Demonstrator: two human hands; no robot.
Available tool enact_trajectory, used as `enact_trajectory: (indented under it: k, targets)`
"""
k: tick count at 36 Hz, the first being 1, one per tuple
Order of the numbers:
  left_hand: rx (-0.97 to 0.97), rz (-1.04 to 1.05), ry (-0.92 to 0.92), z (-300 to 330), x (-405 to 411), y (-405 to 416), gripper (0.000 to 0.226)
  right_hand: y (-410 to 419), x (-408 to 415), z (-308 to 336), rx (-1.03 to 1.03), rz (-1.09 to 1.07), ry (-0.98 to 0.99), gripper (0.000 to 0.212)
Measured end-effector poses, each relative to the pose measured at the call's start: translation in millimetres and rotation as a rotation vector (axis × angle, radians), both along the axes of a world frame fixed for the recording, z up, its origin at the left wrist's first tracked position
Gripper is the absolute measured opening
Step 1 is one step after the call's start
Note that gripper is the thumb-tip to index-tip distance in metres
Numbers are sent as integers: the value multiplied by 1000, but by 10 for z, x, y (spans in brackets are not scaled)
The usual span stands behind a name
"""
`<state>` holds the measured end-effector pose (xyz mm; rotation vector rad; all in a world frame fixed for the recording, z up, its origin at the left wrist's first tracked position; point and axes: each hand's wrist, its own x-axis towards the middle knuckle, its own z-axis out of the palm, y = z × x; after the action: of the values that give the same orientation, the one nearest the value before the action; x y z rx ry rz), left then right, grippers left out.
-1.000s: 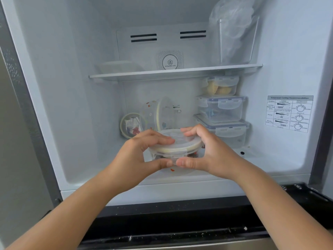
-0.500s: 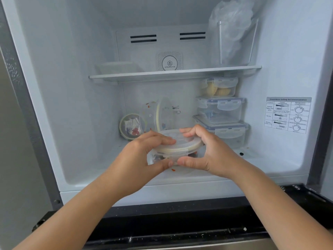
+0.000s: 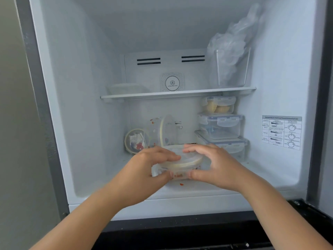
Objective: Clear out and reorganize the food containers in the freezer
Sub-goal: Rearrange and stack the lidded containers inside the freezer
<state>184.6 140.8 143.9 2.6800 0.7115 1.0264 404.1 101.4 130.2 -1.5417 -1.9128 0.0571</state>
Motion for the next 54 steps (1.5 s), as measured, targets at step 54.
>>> enact_trajectory:
  k: [54]
  targets:
    - [-382,-242,-47,-8,-36,185,38,114,-1,-54,-41,156,297,91]
